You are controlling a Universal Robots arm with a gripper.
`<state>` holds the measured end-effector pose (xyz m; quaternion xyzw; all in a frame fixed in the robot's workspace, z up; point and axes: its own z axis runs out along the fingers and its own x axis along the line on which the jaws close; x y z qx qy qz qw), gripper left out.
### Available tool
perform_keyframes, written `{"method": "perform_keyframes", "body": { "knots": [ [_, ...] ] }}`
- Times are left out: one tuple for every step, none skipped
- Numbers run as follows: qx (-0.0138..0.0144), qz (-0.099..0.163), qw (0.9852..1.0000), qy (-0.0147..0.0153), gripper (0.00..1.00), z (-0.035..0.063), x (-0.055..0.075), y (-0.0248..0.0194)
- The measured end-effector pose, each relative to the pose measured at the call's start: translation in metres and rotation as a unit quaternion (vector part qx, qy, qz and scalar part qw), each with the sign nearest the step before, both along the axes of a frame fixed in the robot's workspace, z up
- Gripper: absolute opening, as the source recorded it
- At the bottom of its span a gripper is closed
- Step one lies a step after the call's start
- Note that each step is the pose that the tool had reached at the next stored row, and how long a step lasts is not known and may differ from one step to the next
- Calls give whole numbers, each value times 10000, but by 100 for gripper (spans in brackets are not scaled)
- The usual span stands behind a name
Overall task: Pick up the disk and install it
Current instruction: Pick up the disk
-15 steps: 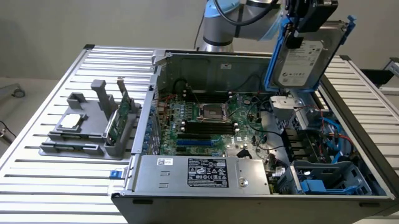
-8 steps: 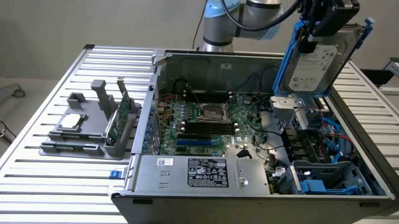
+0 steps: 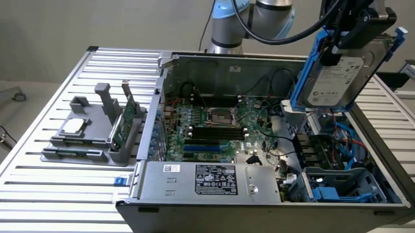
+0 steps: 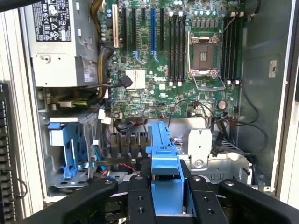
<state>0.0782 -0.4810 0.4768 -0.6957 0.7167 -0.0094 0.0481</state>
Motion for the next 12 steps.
{"method": "perform_keyframes", "body": {
  "knots": [
    [0,0,10000,6,33,1,4,-39],
    [0,0,10000,13,33,3,9,-79],
    [0,0,10000,21,33,4,15,-121],
    [1,0,10000,28,33,4,19,-160],
    [0,0,10000,36,33,8,24,-198],
    [0,0,10000,44,33,9,29,-236],
    [0,0,10000,52,33,12,34,-273],
    [0,0,10000,58,33,17,39,-309],
    [1,0,10000,63,33,20,45,-345],
    [-1,0,10000,69,33,27,50,-380],
    [1,0,10000,76,33,31,56,-419],
    [0,0,10000,83,33,38,62,-453]
  ]
}}
